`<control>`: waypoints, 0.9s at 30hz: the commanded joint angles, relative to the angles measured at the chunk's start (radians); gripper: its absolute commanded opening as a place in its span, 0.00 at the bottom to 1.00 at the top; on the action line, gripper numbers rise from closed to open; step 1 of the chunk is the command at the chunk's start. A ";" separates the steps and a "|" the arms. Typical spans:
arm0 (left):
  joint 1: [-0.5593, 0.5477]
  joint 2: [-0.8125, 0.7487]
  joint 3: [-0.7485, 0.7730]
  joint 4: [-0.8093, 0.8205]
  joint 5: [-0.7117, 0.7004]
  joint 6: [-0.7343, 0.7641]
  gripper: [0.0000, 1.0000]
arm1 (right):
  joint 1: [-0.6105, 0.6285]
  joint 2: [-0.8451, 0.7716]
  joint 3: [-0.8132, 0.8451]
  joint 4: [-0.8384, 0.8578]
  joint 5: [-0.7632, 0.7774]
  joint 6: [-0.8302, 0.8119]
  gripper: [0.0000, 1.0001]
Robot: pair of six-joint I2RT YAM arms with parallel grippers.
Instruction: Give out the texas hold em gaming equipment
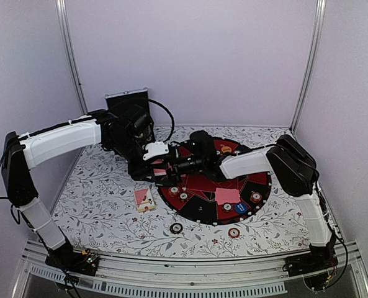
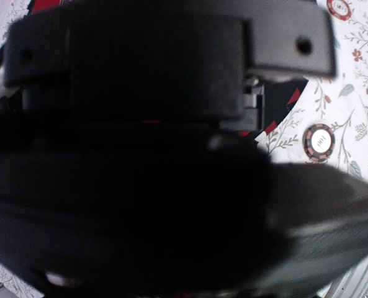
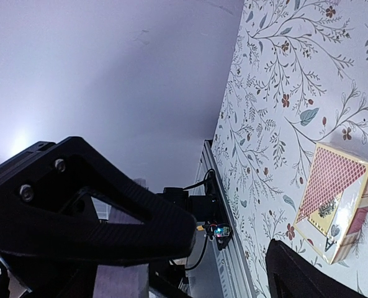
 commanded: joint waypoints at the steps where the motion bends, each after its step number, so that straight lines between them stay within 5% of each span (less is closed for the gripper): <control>1: 0.006 -0.019 0.014 0.019 0.015 -0.007 0.00 | 0.014 0.058 0.063 0.030 -0.013 0.033 0.88; 13: 0.006 -0.033 0.010 0.018 0.018 -0.002 0.00 | -0.035 0.030 -0.022 -0.025 0.033 -0.013 0.78; 27: 0.007 -0.033 0.010 0.017 0.009 0.000 0.00 | -0.078 -0.062 -0.102 -0.122 0.063 -0.117 0.49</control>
